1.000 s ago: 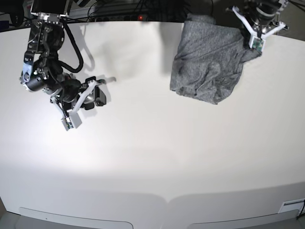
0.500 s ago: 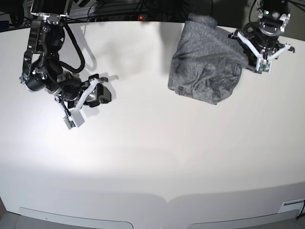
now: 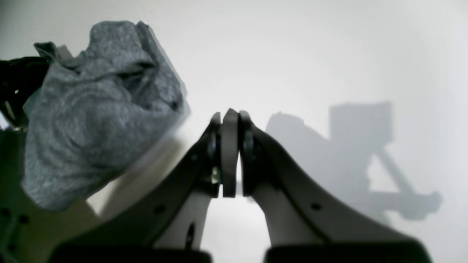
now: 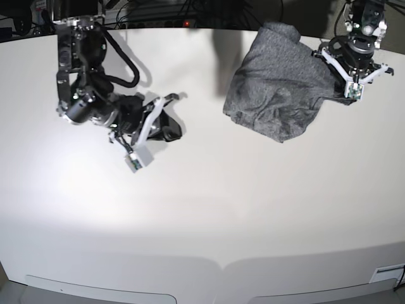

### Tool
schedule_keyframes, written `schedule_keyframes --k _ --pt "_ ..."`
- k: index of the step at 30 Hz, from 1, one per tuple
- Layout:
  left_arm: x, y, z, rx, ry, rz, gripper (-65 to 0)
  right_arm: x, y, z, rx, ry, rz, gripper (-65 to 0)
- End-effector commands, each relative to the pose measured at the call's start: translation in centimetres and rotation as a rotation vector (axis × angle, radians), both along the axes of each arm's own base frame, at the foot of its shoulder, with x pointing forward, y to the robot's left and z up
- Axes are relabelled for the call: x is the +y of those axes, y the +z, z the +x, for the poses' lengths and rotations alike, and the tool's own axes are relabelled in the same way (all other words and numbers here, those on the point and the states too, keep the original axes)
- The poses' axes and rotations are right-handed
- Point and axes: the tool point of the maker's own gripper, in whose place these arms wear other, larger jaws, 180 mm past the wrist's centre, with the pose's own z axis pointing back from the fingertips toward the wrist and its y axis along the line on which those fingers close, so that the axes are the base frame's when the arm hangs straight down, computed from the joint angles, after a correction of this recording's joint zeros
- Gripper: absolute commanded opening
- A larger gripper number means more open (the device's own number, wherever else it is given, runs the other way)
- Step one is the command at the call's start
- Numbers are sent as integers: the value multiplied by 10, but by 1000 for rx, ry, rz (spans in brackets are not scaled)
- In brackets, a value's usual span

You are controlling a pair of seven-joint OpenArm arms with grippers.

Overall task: Fold the T-shirt properly
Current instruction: 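Pull the bundle edge with the left gripper and move right gripper toward it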

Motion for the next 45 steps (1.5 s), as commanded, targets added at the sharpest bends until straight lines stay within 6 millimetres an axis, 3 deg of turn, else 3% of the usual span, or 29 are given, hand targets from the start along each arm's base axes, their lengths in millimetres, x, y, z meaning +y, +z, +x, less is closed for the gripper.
schedule_keyframes --k 1,6,15,25,28,34,35,38,40,45 --pt "-4 3 7 -15 -21 -25 -547 7 12 6 -54 22 14 -650" --pt "-14 -8 37 -23 -26 -100 -547 25 0 -6 -40 96 -43 -650" --pt "-21 -20 100 -50 -46 -163 -547 19 -2 2 -67 55 -81 -650" --pt "-58 -25 145 -32 -132 -241 -547 25 0 2 -67 49 -67 -650" --pt "-44 -22 151 -13 -119 -186 -547 26 0 2 -68 48 -62 -650" --pt "9 -9 157 -28 -13 -158 -547 27 2 3 -74 46 -56 -650" --pt "14 -6 157 -33 2 -180 -547 27 2 4 -76 45 -55 -638" --pt "21 3 160 -49 30 -251 -546 27 5 7 -88 45 -53 -463" --pt "19 6 158 -35 15 -303 -540 28 9 11 -99 44 -51 -391" --pt "8 10 150 25 -30 -420 -508 30 19 22 -130 43 -43 -380"
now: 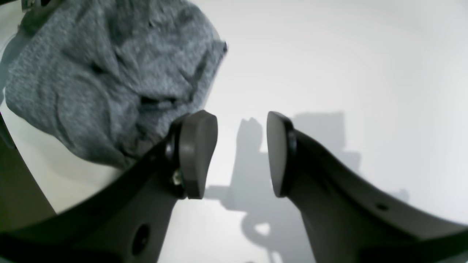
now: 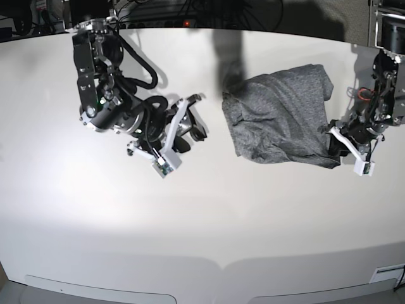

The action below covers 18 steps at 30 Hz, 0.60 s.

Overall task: Fold the T-shirt properly
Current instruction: 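Pull the bundle edge with the left gripper and move right gripper toward it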

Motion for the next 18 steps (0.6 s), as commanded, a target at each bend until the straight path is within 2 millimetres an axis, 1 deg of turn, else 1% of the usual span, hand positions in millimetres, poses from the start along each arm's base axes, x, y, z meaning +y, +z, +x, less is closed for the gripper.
schedule_keyframes --k 1,5,9,10,12,14,18 --pt "3 10 7 -24 -11 4 -508 4 16 9 -50 -2 34 -380" --pt "4 16 14 -71 -2 -2 -501 15 20 11 -51 -3 61 -380" --pt "6 16 13 -59 -6 6 -381 22 23 10 -48 -3 80 -381" --pt "7 16 12 -51 -11 13 -368 22 23 10 -48 -3 80 -380" --pt "12 19 11 -39 -22 34 -364 22 22 10 -48 -3 79 -380" --pt "18 29 13 -48 -27 39 -364 21 23 11 -50 -3 76 -380" --pt "34 63 19 -76 -22 12 -364 22 29 17 -74 -5 86 -381"
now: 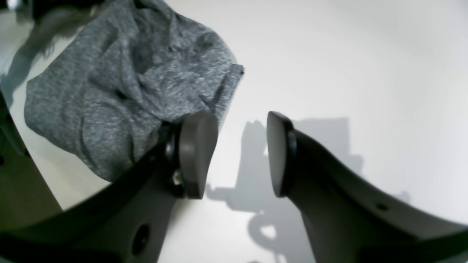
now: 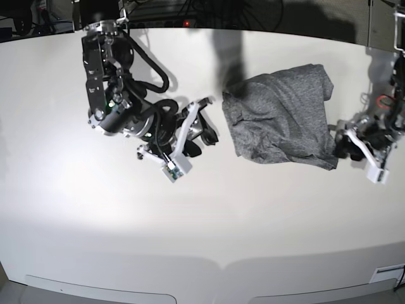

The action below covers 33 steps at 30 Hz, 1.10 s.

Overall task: Fold the T-shirt properly
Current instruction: 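Pull the bundle edge with the left gripper and move right gripper toward it, then grasp the opposite bundle edge with the right gripper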

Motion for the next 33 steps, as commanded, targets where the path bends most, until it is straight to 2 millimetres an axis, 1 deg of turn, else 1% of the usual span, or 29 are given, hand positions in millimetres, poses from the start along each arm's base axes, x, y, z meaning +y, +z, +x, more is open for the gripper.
schedule_keyframes --k 1,4,5,7,9,11,13,16,18,21,24,26,27,29,31,33 --pt "10 26 14 -57 2 4 -364 4 22 14 -69 -3 45 -381" --pt "16 45 11 -39 -15 -12 -364 2 36 35 -70 -92 70 -381" --pt "16 48 9 -32 -21 -22 -365 4 41 41 -72 -106 82 -381" --pt "12 51 4 -20 -36 -38 -367 16 52 51 -73 -97 118 -381" --pt "3 47 -5 -4 -57 -44 -370 28 58 60 -55 -84 149 -399" --pt "-9 41 -17 14 -84 -57 -371 38 54 70 -10 -70 157 -431" --pt "-21 35 -31 30 -113 -69 -371 48 46 79 59 -49 153 -434" --pt "-35 28 -51 44 -162 -43 -371 65 31 85 197 7 105 -434" --pt "-44 26 -64 54 -196 -29 -371 75 25 86 264 41 73 -434" --pt "-58 22 -84 67 -240 -18 -371 88 28 89 294 74 66 -433" --pt "-69 15 -97 74 -262 -4 -371 94 39 89 274 127 94 -434" --pt "-75 10 -100 61 -257 -4 -371 92 44 86 234 200 89 -434" --pt "-78 7 -102 59 -255 0 -371 87 43 84 218 233 76 -434" --pt "-83 3 -102 47 -250 0 -371 69 32 83 232 234 26 -434" --pt "-89 1 -103 45 -247 -3 -371 47 15 79 249 238 -68 -434" --pt "-94 0 -102 32 -244 -7 -371 30 1 74 261 249 -149 -434"
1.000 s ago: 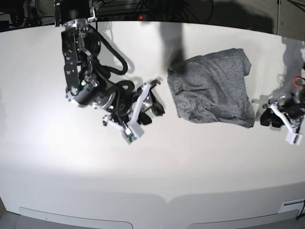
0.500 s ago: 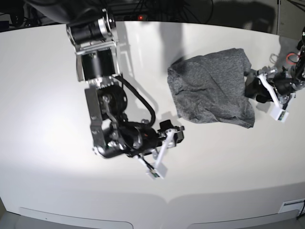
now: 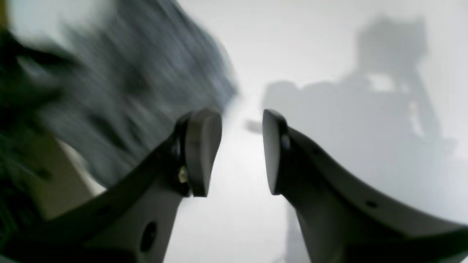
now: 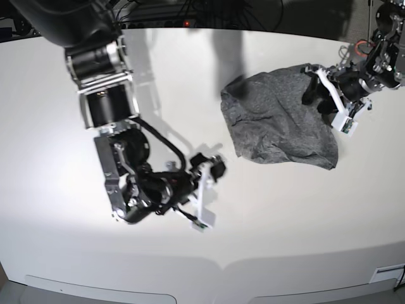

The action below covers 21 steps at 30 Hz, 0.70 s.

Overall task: Fold the T-shirt properly
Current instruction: 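Grasp the opposite bundle edge with the right gripper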

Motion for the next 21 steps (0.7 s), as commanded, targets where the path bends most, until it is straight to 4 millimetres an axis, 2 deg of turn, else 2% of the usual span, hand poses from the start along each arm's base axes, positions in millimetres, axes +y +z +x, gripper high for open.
schedule_keyframes --k 1,4,6,11,17,21 --pt "-2 11 8 -44 0 -16 -371 4 15 10 -55 14 22 -434" --pt "-8 11 10 -60 7 -29 -371 -5 1 1 -47 54 -35 -434" --pt "-10 9 10 -63 6 -22 -371 -2 -4 -5 -44 84 -52 -434" --pt "-8 7 10 -70 0 5 -371 33 7 -10 -72 118 58 -434" --pt "-7 7 10 -71 -2 11 -371 65 15 -18 -67 157 94 -434" --pt "-7 7 10 -72 -2 11 -371 72 13 -22 -49 162 107 -434"
